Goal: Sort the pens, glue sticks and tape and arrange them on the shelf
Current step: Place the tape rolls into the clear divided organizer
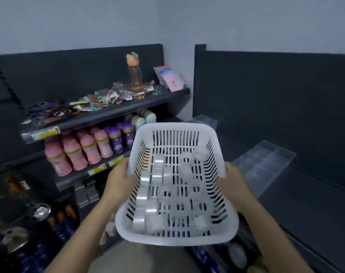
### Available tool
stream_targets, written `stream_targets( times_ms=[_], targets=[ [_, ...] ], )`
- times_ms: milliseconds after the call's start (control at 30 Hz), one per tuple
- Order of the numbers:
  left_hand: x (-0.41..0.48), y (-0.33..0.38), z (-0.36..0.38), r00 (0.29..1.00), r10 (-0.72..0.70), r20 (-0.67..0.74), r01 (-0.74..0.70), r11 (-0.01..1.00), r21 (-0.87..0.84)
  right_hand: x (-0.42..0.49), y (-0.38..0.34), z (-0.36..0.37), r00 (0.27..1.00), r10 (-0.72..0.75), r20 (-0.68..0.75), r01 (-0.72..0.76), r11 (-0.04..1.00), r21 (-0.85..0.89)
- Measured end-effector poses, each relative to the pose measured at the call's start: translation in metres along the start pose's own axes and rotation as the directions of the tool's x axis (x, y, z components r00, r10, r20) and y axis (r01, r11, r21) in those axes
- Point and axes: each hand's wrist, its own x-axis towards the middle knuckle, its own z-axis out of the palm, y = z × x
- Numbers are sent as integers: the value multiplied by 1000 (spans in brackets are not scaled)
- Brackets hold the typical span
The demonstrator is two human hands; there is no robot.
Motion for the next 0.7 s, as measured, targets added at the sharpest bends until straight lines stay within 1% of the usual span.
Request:
stream_targets(
  times_ms=[67,133,200,267,367,500,600,700],
  targets=[
    [37,-4,-5,994,74,76,-74,997,2,9,-11,14,998,40,-49,-39,999,8],
    [73,-5,-4,985,127,116,-131,991,25,25,-14,25,990,77,-119,-79,997,-16],
    [101,-4,5,978,148,147,-157,986,53,39,-12,30,975,123,-184,-133,990,-45],
    [124,-5,17,964,162,210,-169,986,15,53,-9,32,961,157,-227,-168,986,-26],
    [159,3,39,933,196,300,-201,980,-16,71,-11,29,945,145,-293,-154,988,-6],
    [202,21,76,885,305,351,-288,952,-101,104,-2,24,924,102,-369,-101,995,23],
    [232,35,106,854,341,392,-295,940,-172,135,7,14,899,123,-420,-128,992,17],
    [265,41,140,823,352,446,-324,935,-142,162,19,6,868,153,-473,-174,985,0]
  ],
)
